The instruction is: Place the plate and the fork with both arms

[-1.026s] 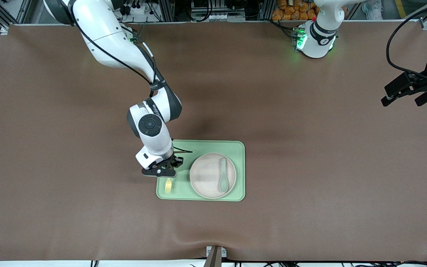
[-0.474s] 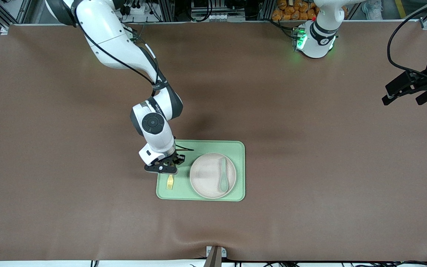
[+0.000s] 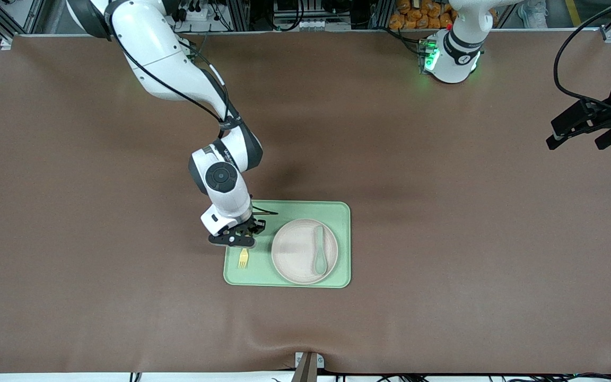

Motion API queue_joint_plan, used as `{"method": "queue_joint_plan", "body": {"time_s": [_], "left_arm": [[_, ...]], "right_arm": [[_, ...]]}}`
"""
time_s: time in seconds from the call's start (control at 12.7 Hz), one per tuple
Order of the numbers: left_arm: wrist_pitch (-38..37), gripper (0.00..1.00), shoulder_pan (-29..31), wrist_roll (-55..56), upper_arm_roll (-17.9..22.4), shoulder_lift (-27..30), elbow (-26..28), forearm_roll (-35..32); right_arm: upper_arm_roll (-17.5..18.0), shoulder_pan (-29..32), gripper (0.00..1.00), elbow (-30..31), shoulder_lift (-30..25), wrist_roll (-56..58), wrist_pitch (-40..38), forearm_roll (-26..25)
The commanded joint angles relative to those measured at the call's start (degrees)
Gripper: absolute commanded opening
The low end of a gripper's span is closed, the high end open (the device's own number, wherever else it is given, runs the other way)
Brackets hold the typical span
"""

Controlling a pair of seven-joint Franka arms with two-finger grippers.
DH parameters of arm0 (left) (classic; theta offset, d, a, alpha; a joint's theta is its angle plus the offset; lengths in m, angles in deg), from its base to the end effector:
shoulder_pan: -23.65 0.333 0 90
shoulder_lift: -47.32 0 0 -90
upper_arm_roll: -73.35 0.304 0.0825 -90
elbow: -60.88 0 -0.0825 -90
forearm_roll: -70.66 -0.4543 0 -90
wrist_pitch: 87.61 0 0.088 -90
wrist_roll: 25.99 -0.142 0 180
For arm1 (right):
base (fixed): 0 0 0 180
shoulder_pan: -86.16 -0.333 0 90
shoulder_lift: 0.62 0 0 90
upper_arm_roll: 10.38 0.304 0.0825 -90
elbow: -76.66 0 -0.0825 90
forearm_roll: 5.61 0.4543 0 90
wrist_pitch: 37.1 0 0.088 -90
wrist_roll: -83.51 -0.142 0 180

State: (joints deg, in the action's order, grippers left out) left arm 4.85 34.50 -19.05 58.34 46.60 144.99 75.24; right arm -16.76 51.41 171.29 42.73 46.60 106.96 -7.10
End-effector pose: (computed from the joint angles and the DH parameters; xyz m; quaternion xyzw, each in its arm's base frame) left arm 0.6348 -0.0562 0.6307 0.9966 0.0233 0.0624 0.0478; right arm 0.6476 0.3532 0.0863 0.9963 -0.0471 0.0707 0.0087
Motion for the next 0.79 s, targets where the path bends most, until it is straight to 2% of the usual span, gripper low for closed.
{"method": "queue_joint_plan", "body": {"time_s": [0.0,0.16,0.47,0.71], "left_arm": [[-0.9,1.00,0.3,-0.9,-0.2,0.9,0.2,0.0],[-0.9,1.00,0.3,-0.9,-0.5,1.0,0.4,0.0],[-2.5,1.00,0.3,-0.9,-0.5,1.1,0.4,0.0],[-3.1,1.00,0.3,-0.7,-0.5,1.2,0.4,-1.0]], "right_arm": [[0.1,0.0,1.00,1.5,-1.1,-0.9,0.0,0.2],[0.1,0.2,1.00,1.5,-3.6,-0.5,-2.5,0.2],[0.1,1.8,1.00,1.5,-13.3,2.3,-17.5,0.2],[0.1,5.9,1.00,1.5,-20.6,13.1,-27.1,0.3]]}}
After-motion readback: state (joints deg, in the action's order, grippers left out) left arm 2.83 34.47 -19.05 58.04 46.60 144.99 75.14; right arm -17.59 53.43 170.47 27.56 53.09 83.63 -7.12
